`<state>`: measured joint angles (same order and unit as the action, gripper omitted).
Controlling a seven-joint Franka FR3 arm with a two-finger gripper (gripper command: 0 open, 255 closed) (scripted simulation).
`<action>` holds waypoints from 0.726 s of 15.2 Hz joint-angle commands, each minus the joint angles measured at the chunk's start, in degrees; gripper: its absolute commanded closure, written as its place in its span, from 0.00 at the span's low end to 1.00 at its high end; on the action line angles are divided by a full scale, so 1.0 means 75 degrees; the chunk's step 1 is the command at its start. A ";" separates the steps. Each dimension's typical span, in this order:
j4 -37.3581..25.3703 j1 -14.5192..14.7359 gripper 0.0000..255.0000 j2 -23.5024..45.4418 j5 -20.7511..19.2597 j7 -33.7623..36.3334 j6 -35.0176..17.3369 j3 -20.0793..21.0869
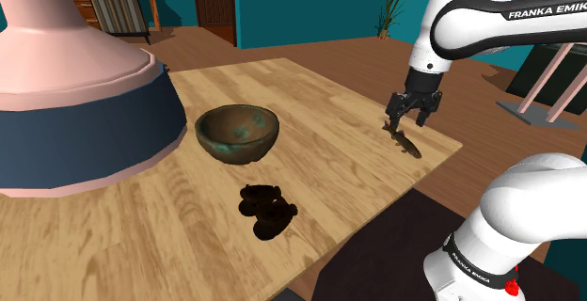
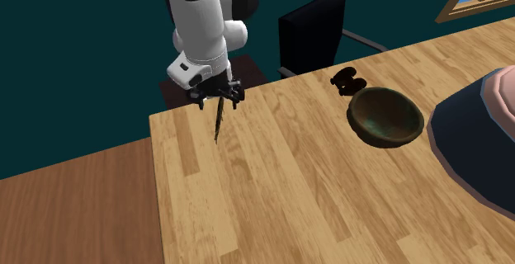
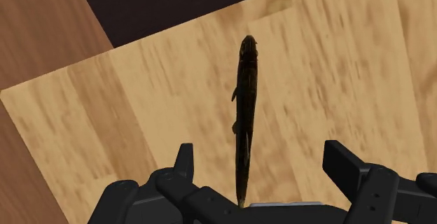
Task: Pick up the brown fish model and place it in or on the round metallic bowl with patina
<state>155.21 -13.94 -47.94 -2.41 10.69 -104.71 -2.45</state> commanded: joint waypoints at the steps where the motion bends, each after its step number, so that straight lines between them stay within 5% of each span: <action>1: 0.0237 -0.0094 0.00 0.0031 -0.0031 0.0181 -0.0284 0.0032; 11: 0.0843 -0.0111 0.00 0.0176 -0.0065 0.0185 -0.1035 0.0003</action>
<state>161.49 -14.79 -46.63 -2.92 12.05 -112.41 -2.45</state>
